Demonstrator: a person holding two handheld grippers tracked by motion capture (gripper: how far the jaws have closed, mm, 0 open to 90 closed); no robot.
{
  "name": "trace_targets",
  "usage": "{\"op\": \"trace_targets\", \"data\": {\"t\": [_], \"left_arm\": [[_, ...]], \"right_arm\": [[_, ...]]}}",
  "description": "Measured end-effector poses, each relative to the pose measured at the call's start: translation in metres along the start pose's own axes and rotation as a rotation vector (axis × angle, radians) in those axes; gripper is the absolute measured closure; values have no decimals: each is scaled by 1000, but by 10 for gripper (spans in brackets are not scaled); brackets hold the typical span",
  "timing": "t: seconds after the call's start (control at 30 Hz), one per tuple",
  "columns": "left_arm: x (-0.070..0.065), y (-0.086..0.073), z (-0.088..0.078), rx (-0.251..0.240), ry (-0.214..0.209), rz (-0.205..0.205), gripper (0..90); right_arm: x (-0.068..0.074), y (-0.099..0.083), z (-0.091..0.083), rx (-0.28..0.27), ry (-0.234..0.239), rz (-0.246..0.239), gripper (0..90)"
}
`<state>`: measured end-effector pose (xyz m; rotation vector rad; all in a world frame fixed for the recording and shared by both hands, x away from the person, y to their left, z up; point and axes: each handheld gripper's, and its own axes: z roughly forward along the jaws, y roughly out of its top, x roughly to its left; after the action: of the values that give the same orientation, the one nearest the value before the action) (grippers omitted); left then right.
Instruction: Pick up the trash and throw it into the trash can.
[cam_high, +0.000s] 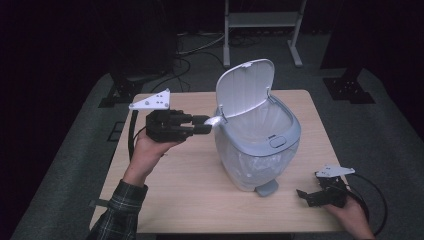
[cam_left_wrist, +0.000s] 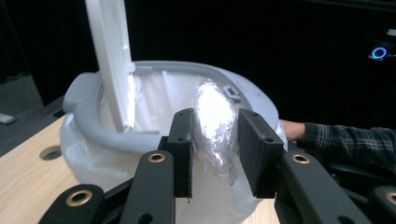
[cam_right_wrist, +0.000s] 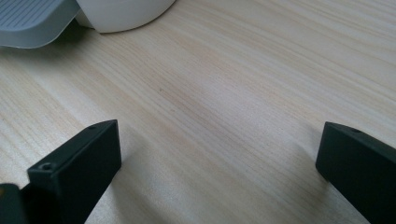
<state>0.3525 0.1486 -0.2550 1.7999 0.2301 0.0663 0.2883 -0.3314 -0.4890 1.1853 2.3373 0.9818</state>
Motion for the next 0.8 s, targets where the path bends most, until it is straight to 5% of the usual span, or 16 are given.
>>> {"op": "trace_targets", "data": {"t": [0.8], "left_arm": [[2,34,39,-6,-22,43,671]], "right_arm": [[0,0,0,0,0,0,0]]}}
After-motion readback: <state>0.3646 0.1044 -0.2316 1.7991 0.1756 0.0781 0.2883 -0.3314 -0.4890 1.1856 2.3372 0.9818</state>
